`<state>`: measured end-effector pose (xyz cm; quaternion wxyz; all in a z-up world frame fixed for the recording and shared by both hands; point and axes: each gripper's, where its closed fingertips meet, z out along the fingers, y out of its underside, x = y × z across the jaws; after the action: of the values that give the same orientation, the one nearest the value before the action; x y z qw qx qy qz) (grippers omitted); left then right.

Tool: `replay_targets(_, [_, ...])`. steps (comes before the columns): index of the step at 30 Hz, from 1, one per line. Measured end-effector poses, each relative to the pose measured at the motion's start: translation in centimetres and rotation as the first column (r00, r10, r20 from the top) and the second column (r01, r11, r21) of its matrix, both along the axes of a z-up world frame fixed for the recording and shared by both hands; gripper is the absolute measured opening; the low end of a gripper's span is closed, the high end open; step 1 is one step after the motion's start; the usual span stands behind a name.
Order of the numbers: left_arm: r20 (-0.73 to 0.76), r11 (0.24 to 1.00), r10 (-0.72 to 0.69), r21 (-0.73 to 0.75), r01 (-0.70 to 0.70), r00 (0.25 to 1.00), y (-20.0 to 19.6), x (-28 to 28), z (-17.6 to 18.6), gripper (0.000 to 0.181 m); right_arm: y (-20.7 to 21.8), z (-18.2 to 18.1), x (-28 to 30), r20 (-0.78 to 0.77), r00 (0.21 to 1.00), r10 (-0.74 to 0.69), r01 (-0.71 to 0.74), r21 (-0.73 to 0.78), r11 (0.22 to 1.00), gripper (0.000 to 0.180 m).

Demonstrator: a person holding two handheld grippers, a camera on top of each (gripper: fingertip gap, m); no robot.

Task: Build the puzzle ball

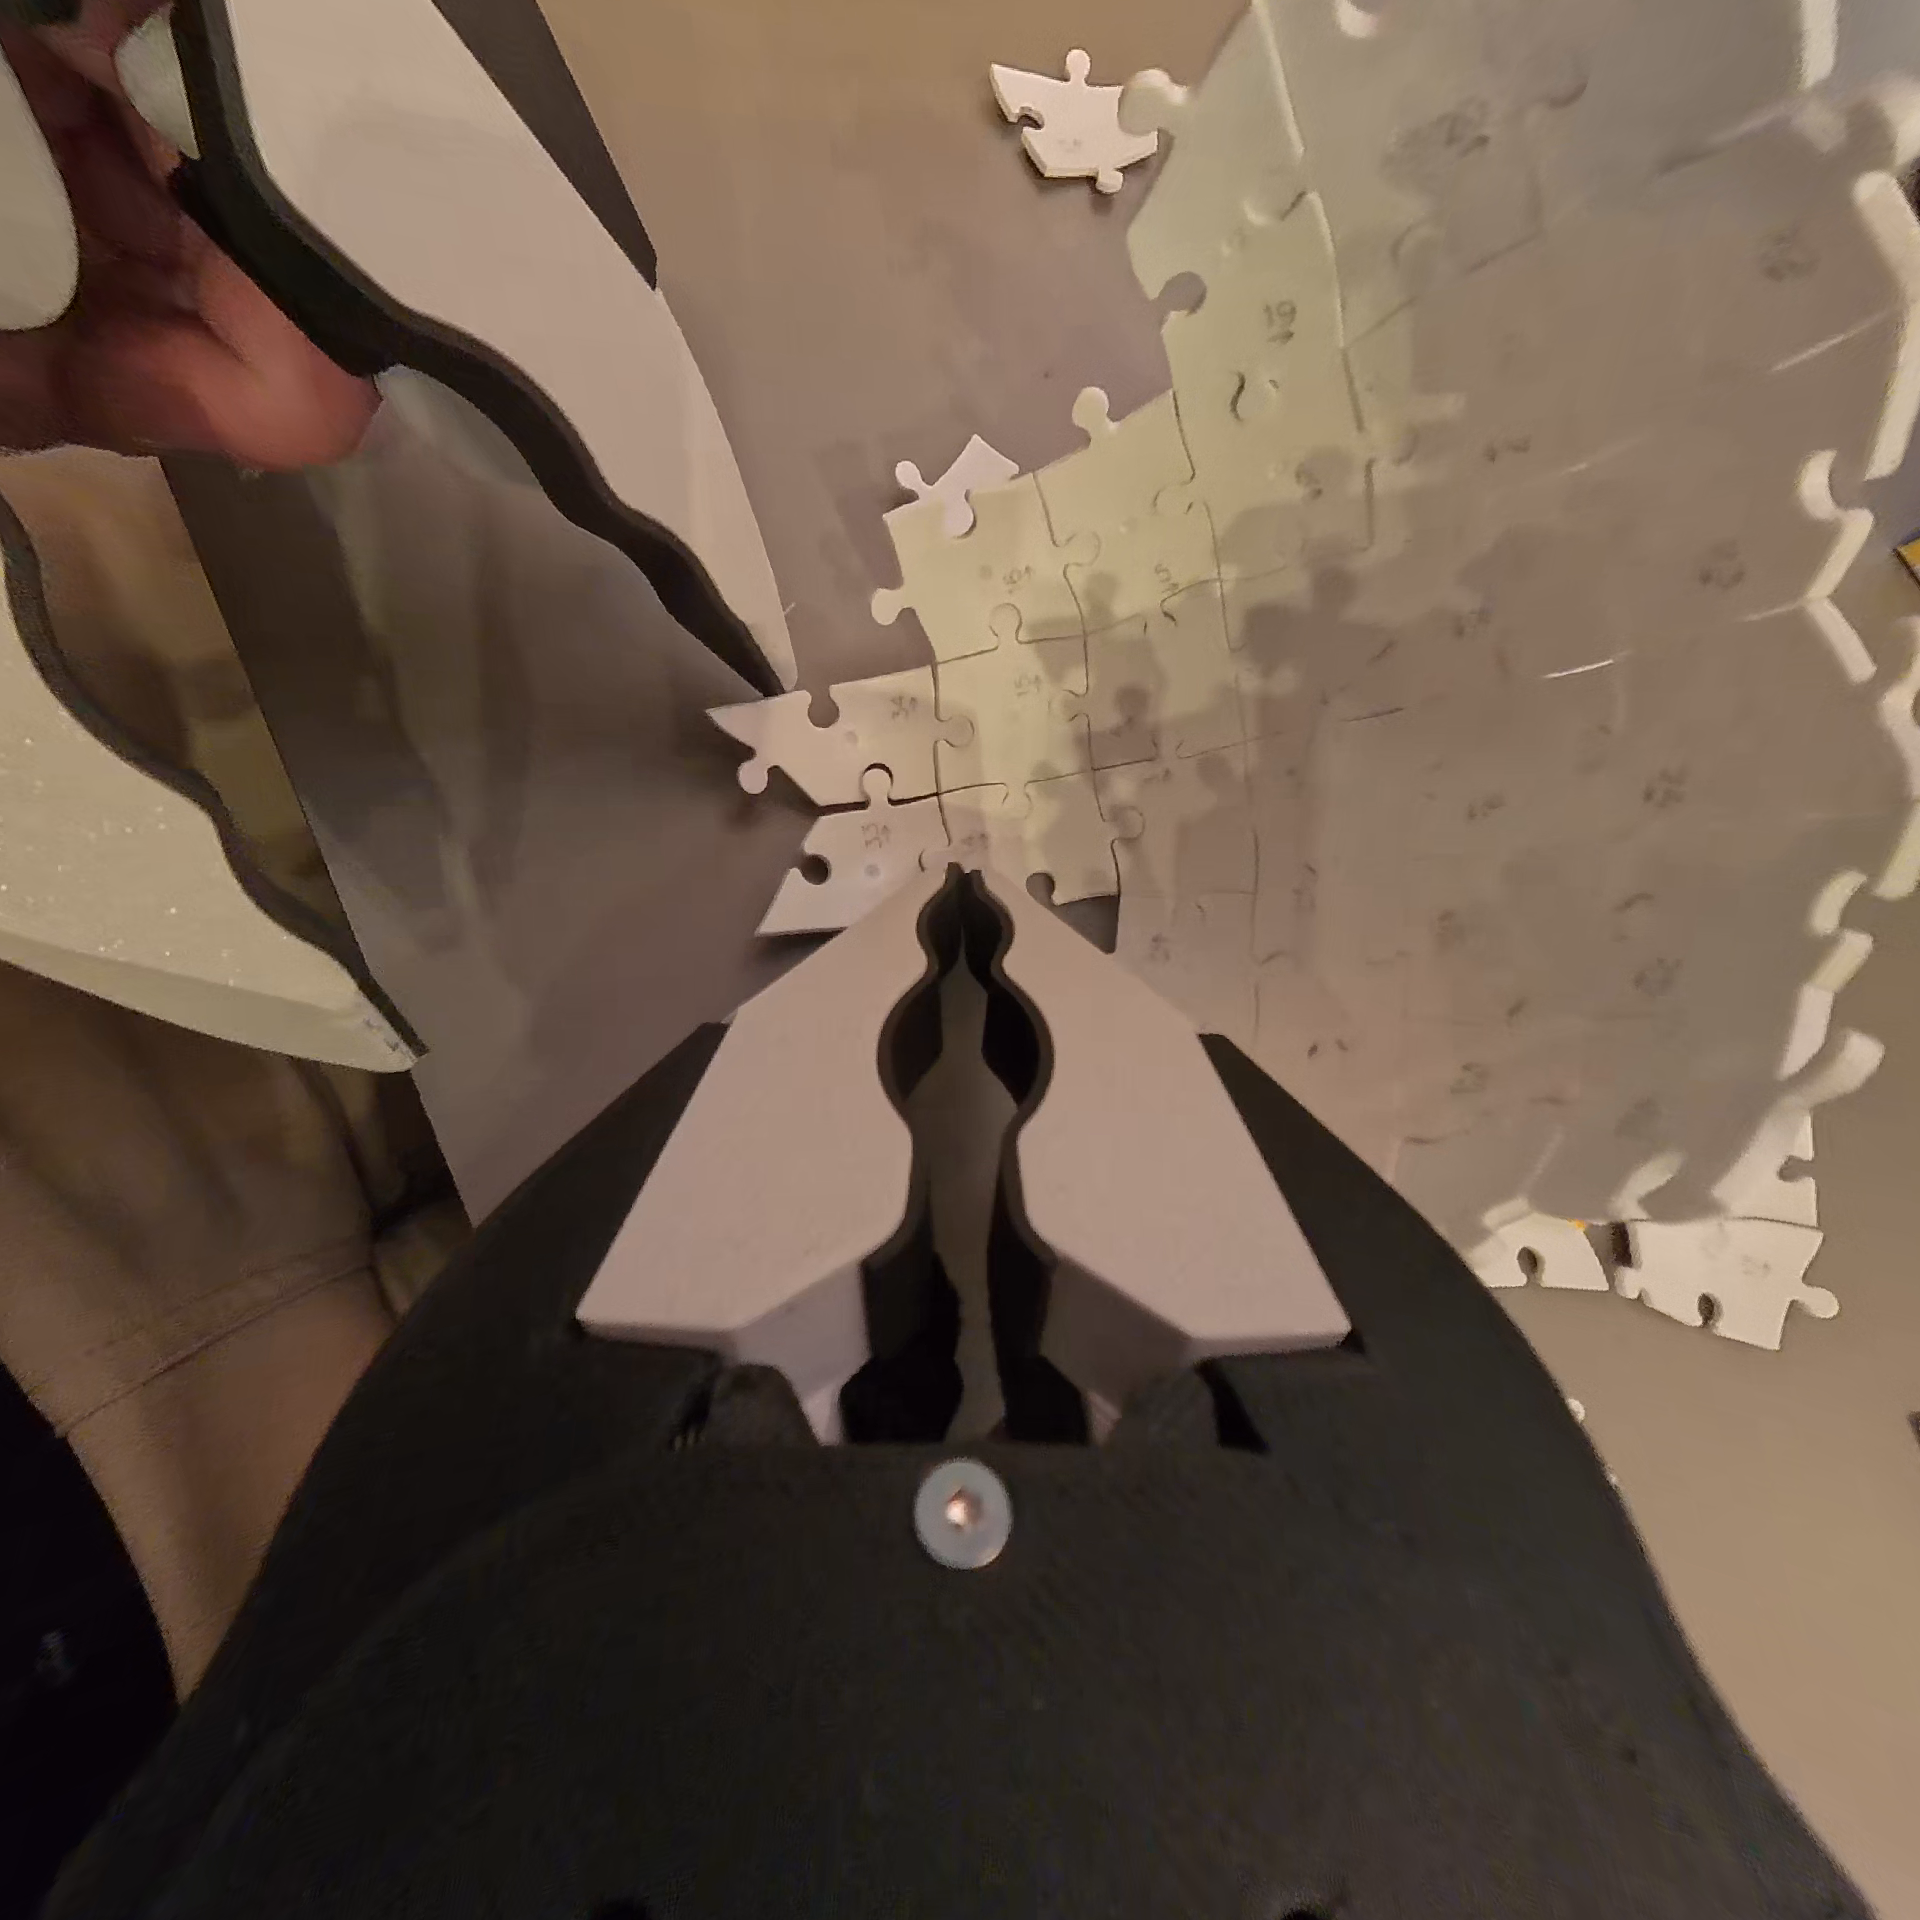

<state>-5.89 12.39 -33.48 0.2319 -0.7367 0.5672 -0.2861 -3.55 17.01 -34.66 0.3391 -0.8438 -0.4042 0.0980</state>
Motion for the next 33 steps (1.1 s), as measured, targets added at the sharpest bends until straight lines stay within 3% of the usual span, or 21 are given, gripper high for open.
replay_targets(1, [0.008, 1.0, 0.005, -0.011, -0.005, 1.0, -0.03, 0.05, 0.06, 0.079, 0.01, -0.01, 0.0, 0.0, 1.0, -0.001, 0.001, 0.0, 1.0, 0.0])
replay_targets(13, [0.059, 0.996, 0.023, -0.087, -0.017, 0.998, -0.18, 0.28, 0.45, 0.077, 0.13, 0.02, 0.14, 0.078, 0.996, -0.043, 0.039, 0.055, 0.998, 0.0])
replay_targets(33, [0.132, 0.965, 0.092, -0.257, -0.056, 0.987, -0.16, 0.94, 0.66, 0.076, 0.72, 0.36, 0.4, 0.381, 0.924, 0.025, -0.155, 0.315, 0.936, 0.0])
